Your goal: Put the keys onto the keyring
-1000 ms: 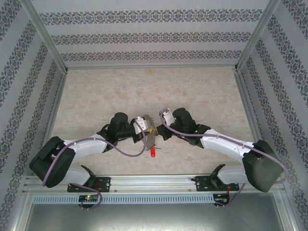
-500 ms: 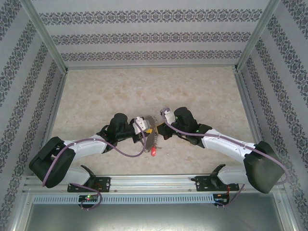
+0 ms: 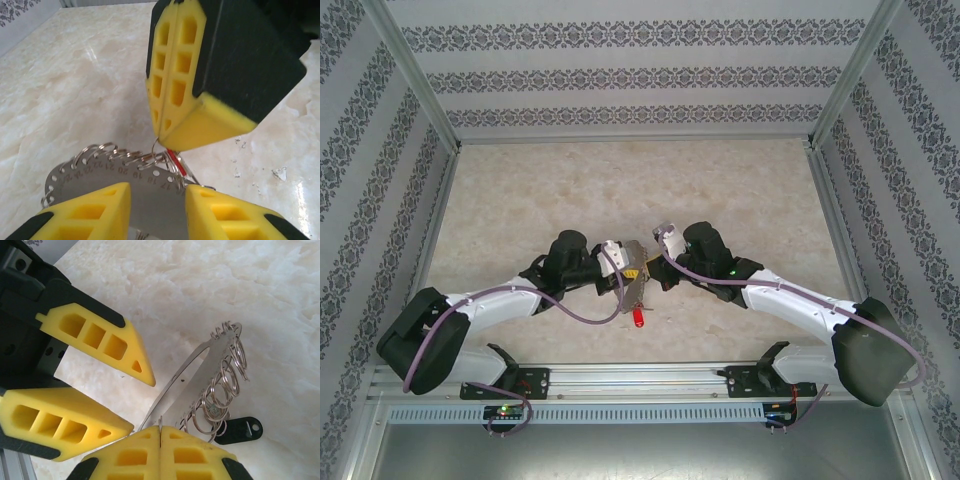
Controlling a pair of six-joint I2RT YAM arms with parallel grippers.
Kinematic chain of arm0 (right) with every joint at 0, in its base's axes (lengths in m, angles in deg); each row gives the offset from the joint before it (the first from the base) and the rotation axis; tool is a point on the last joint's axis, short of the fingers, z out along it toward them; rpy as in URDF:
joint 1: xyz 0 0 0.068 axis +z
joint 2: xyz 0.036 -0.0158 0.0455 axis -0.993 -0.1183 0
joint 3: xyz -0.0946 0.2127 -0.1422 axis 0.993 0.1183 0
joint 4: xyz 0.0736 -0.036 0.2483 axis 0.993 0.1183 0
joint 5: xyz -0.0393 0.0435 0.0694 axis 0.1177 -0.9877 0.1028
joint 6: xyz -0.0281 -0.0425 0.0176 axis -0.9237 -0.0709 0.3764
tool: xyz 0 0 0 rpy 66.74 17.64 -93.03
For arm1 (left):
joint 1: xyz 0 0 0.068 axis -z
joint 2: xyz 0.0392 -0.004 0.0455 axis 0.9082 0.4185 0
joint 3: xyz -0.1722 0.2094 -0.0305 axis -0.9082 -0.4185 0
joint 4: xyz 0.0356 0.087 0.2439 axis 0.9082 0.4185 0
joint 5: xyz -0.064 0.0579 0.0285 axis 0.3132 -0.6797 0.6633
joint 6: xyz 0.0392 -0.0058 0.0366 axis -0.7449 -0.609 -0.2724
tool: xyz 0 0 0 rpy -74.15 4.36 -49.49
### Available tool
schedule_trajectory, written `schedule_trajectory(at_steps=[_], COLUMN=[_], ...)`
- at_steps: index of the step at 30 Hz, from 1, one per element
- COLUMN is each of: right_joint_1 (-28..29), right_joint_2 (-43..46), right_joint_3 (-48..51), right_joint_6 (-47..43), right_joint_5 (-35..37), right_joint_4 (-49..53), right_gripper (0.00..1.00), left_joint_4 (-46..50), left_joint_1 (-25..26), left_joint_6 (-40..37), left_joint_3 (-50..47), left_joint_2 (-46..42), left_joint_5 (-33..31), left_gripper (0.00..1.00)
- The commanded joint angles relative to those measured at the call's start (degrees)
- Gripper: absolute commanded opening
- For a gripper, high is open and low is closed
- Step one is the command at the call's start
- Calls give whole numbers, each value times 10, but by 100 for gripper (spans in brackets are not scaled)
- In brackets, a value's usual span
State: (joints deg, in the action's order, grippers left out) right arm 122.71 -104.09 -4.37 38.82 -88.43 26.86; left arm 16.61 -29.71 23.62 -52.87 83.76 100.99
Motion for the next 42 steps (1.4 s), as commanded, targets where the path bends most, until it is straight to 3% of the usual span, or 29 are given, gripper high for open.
schedule_trajectory(at_steps=[1, 12, 27, 38, 42], right_joint_1=[3, 3, 5, 8, 9], right_joint_2=[6, 7, 3, 1, 1], right_joint_3=[-24, -22, -24, -28, -28], right_joint_6=[-9, -9, -9, -9, -11], right_joint_5=[-6, -7, -12, -14, -19], right_joint_4=[-11, -12, -9, -12, -8], right_gripper=[0, 0, 0, 0, 0], left_joint_4=[33, 41, 47, 52, 55], left_joint_1=[13, 19, 22, 24, 28], left_joint_6=[-18, -24, -35, -38, -42], left_joint_3=[20, 33, 40, 51, 52], left_joint_2=[3, 21, 26, 34, 37], left_joint_5=[25, 13, -26, -15, -22], left_gripper=[35, 35, 17, 23, 19])
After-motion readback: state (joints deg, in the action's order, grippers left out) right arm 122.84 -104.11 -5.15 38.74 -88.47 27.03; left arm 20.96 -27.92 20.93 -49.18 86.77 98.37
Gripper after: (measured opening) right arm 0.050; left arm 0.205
